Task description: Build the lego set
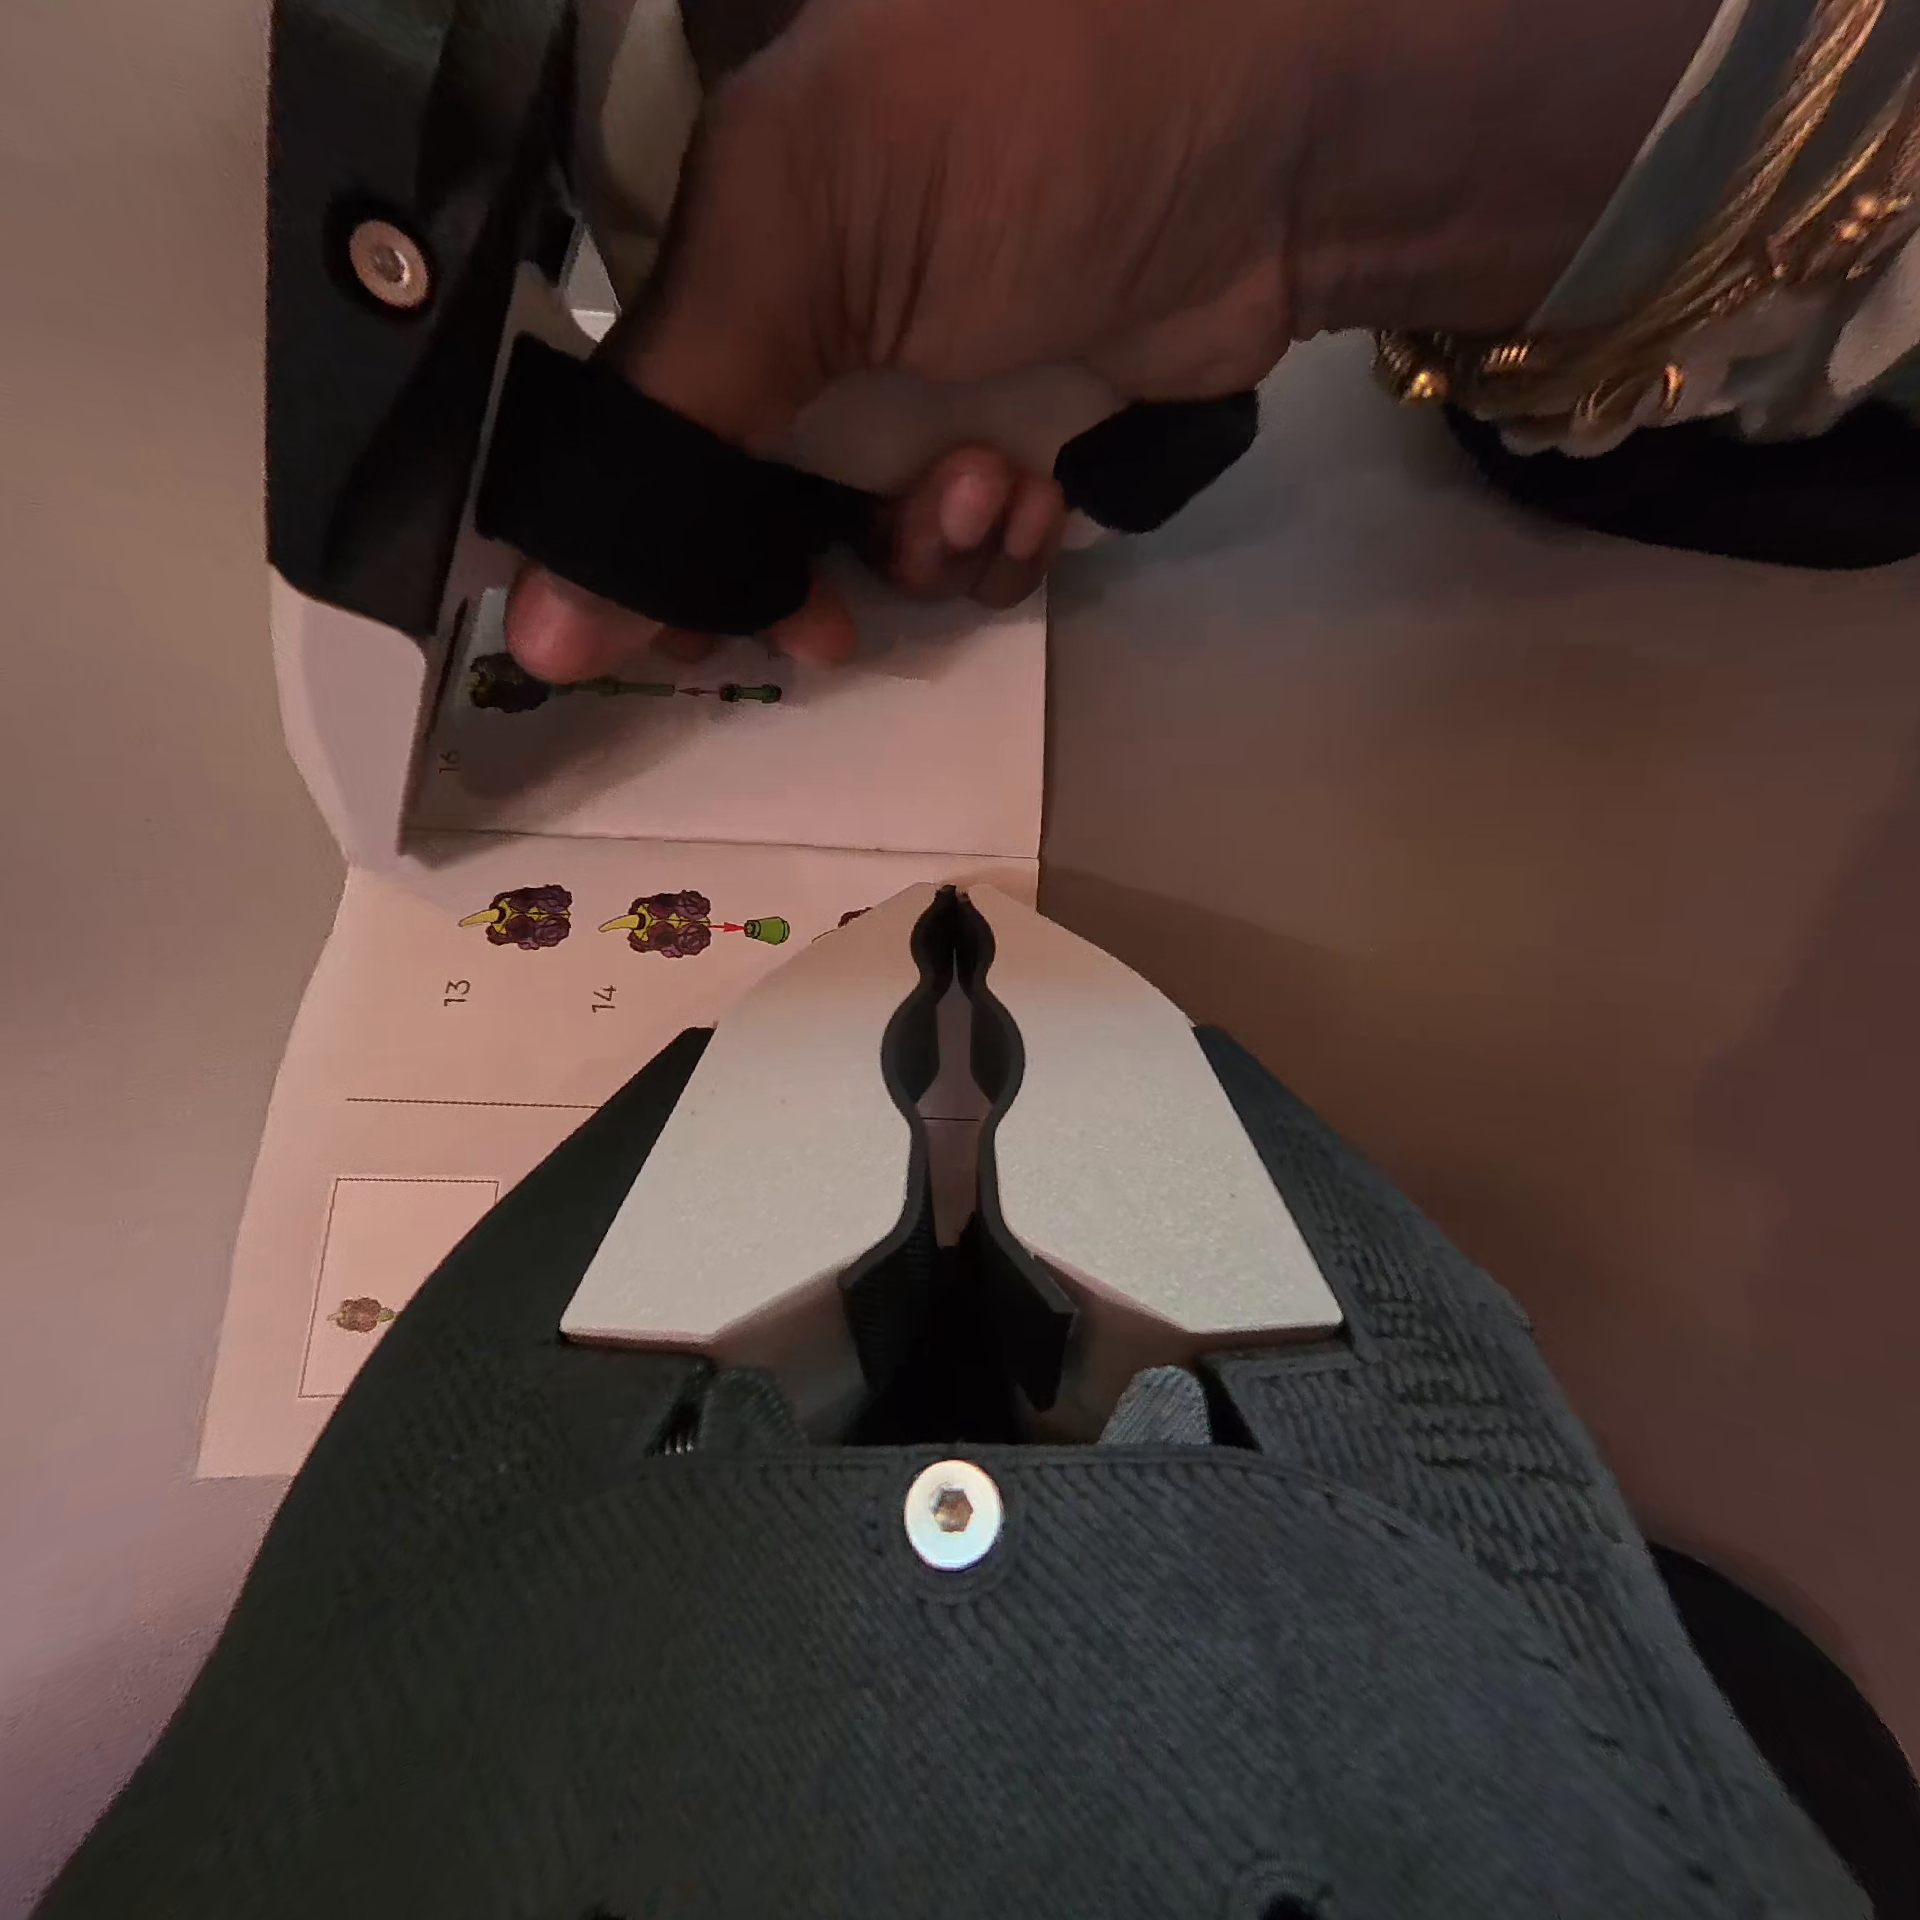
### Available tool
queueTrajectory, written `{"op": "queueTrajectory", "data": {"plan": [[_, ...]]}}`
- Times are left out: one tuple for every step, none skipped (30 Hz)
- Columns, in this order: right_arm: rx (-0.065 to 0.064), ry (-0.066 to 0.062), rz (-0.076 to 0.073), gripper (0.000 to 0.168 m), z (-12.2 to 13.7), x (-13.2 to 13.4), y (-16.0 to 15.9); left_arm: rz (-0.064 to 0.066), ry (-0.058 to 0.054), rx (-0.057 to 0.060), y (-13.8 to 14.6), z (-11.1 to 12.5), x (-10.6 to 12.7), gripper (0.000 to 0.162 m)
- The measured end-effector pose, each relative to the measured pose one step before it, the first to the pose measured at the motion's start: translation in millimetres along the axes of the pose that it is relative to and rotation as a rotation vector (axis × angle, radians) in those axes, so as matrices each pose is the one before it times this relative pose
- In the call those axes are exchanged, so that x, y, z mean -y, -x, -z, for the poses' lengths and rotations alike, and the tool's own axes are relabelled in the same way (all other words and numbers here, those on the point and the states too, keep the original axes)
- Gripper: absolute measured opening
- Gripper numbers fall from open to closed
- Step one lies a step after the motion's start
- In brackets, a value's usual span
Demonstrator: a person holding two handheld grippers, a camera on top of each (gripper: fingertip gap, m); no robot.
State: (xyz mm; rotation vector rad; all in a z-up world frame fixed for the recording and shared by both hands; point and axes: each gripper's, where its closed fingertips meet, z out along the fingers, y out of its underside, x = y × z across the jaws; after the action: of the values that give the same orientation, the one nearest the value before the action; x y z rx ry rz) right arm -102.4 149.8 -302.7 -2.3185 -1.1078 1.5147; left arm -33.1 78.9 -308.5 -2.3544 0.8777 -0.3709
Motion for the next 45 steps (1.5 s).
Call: {"op": "queueTrajectory", "data": {"plan": [[-0.0318,-0.0165,0.0113,0.0,0.73,2.89,-3.17,0.0039,-0.003,-0.0033,-0.03,0.02,-0.01,0.001],[-0.0273,-0.0101,0.0086,0.0,-0.77,2.14,-1.55,0.0019,-0.002,-0.0011,0.03,-0.04,0.0,0.001],[-0.0123,-0.0022,0.0118,0.0,0.0,-0.28,-0.5,0.005,-0.0015,-0.0028,0.06,0.04,0.09,0.001],[-0.0137,-0.0064,0.0101,0.0,0.06,-0.05,-0.39,0.0125,-0.0016,-0.0066,-0.04,0.01,0.08,0.001],[-0.0159,-0.0079,0.0089,0.0,0.25,0.02,-0.67,0.0175,-0.0038,-0.0089,0.04,-0.01,0.18,0.001],[-0.0162,-0.0083,0.0081,0.0,0.44,0.31,-0.82,0.0178,-0.0094,-0.008,0.07,-0.1,0.27,0.001],[-0.0253,-0.0173,0.0023,0.0,1.0,1.35,-2.25,0.0158,-0.016,0.0011,0.95,0.07,0.34,0.001],[-0.0328,-0.0235,-0.0027,0.0,2.09,1.87,-3.73,0.0089,-0.018,0.0142,1.91,0.09,0.4,0.001],[-0.0274,-0.0191,-0.0019,0.0,2.96,0.74,-3.06,-0.0039,-0.0088,0.0229,2.04,0.76,-0.31,0.001],[-0.0209,-0.0193,-0.0029,0.0,3.66,-0.19,-2.54,-0.0231,0.0101,0.0302,1.97,1.67,-1.53,0.001],[-0.0032,-0.0338,-0.0127,0.0,3.35,1.65,-1.48,-0.0442,0.0207,0.0425,3.12,2.45,-2.18,0.001],[0.0097,-0.0306,-0.0176,0.0,4.52,0.89,0.33,-0.0479,0.0125,0.0526,4.66,2.31,-1.47,0.001],[0.016,-0.0237,-0.0194,0.007,4.39,-0.05,1.19,-0.0301,-0.0051,0.0454,4.46,1.72,0.14,0.002],[0.0226,-0.0286,-0.0123,0.013,4.7,1.24,2.2,-0.0071,-0.0215,0.0192,2.32,1.48,2.05,0.004],[0.017,-0.0398,-0.0083,0.016,5.93,3.5,2.23,0.0116,-0.0364,-0.0058,0.44,1.84,4.06,0.006],[0.0219,-0.0526,-0.0044,0.018,7.25,7.45,4.33,0.0262,-0.0503,-0.0117,0.62,2.56,6.26,0.006],[0.0251,-0.063,0.0064,0.02,7.71,10.53,6.1,0.0334,-0.056,-0.0102,1.51,3.52,7.55,0.006],[0.0135,-0.0619,0.0191,0.021,8.85,11.41,5.81,0.0316,-0.0533,-0.0142,0.98,3.94,7.46,0.007],[0.0111,-0.0605,0.031,0.022,8.63,11.96,5.91,0.0255,-0.0499,-0.0153,0.67,4.24,6.91,0.007],[0.0057,-0.0563,0.0325,0.023,8.77,12.11,5.48,0.0202,-0.0435,-0.0076,1.2,4.38,5.88,0.007],[0.0069,-0.0486,0.0359,0.026,8.1,11.74,5.99,0.0146,-0.0327,0.0039,2.37,4.44,4.65,0.007],[0.0035,-0.0361,0.0402,0.032,6.72,11.23,5.52,0.0034,-0.0253,0.0129,3.3,4.56,3.78,0.008],[-0.0026,-0.0195,0.0484,0.044,5.3,9.85,4.72,-0.0084,-0.0267,0.0191,3.65,4.8,3.92,0.01],[0.0078,-0.0023,0.0719,0.062,3.92,7.88,5.94,-0.0146,-0.035,0.0221,3.61,4.89,5.53,0.016],[0.0086,0.0183,0.0907,0.081,2.37,4.81,5.52,-0.0177,-0.043,0.0238,3.44,4.86,7.18,0.024],[-0.0037,0.0319,0.1055,0.099,1.36,2.06,3.27,-0.0213,-0.0442,0.0271,3.41,4.61,7.93,0.031],[-0.006,0.0344,0.1193,0.111,0.57,-0.26,2.08,-0.0244,-0.0438,0.034,4.2,4.3,7.68,0.039],[0.0076,0.0216,0.1271,0.114,0.23,-1.0,3.59,-0.0293,-0.0467,0.0407,4.86,3.63,7.45,0.046],[0.0098,0.0027,0.12,0.113,-0.12,-1.55,4.2,-0.0376,-0.0518,0.0446,5.09,3.05,7.58,0.056],[0.0105,-0.0159,0.1055,0.111,-0.14,-1.58,5.12,-0.0423,-0.0585,0.0456,5.1,2.98,8.32,0.068],[-0.0102,-0.036,0.0801,0.108,0.78,-0.14,3.21,-0.0398,-0.0607,0.0436,5.01,3.05,8.93,0.077],[-0.0299,-0.0564,0.0459,0.102,2.74,2.09,1.01,-0.029,-0.0558,0.0467,5.69,3.26,8.48,0.084],[-0.0217,-0.0707,0.0262,0.097,4.26,5.13,1.65,-0.015,-0.046,0.0417,5.8,3.14,7.62,0.089],[-0.0147,-0.063,0.0221,0.09,5.3,6.56,0.9,0.0005,-0.0318,0.0333,5.29,2.84,6.06,0.098],[-0.0161,-0.041,0.0222,0.085,5.14,6.05,-1.48,0.0133,-0.0173,0.0223,4.42,2.22,4.74,0.104],[-0.0206,-0.0246,0.0062,0.081,4.2,3.77,-3.9,0.0178,-0.0064,0.0018,1.91,1.51,3.42,0.11],[-0.0157,-0.0204,-0.0182,0.08,3.63,1.33,-3.82,0.0182,0.0031,-0.0107,0.29,0.96,2.16,0.116],[-0.0014,-0.0181,-0.0401,0.08,2.54,-0.85,-2.41,0.0152,0.008,-0.0164,-0.63,0.99,1.52,0.119],[-0.0008,-0.0115,-0.0533,0.082,1.46,-3.12,-2.97,0.0044,0.0049,-0.0149,-0.99,1.98,2.44,0.12],[0.0007,-0.0027,-0.052,0.083,1.22,-3.7,-2.49,-0.0148,-0.005,-0.0063,-0.97,3.56,4.55,0.113],[0.0086,-0.004,-0.035,0.084,1.43,-1.96,-0.43,-0.0326,-0.0181,0.0088,-0.38,6.04,6.89,0.09],[-0.0006,-0.0125,-0.0219,0.082,2.19,0.39,1.09,-0.0346,-0.0305,0.0339,1.81,8.74,9.56,0.054],[-0.0099,-0.0158,-0.003,0.076,2.42,0.74,0.13,-0.0205,-0.0366,0.0457,3.32,10.55,11.62,0.015],[-0.0041,-0.0111,0.0169,0.057,2.96,0.25,0.13,0.0036,-0.0225,0.0342,2.74,10.94,10.71,0.0],[0.0028,0.0073,0.031,0.024,3.08,-1.44,0.02,0.0296,0.0131,0.0171,1.79,10.4,6.42,0.0]]}}
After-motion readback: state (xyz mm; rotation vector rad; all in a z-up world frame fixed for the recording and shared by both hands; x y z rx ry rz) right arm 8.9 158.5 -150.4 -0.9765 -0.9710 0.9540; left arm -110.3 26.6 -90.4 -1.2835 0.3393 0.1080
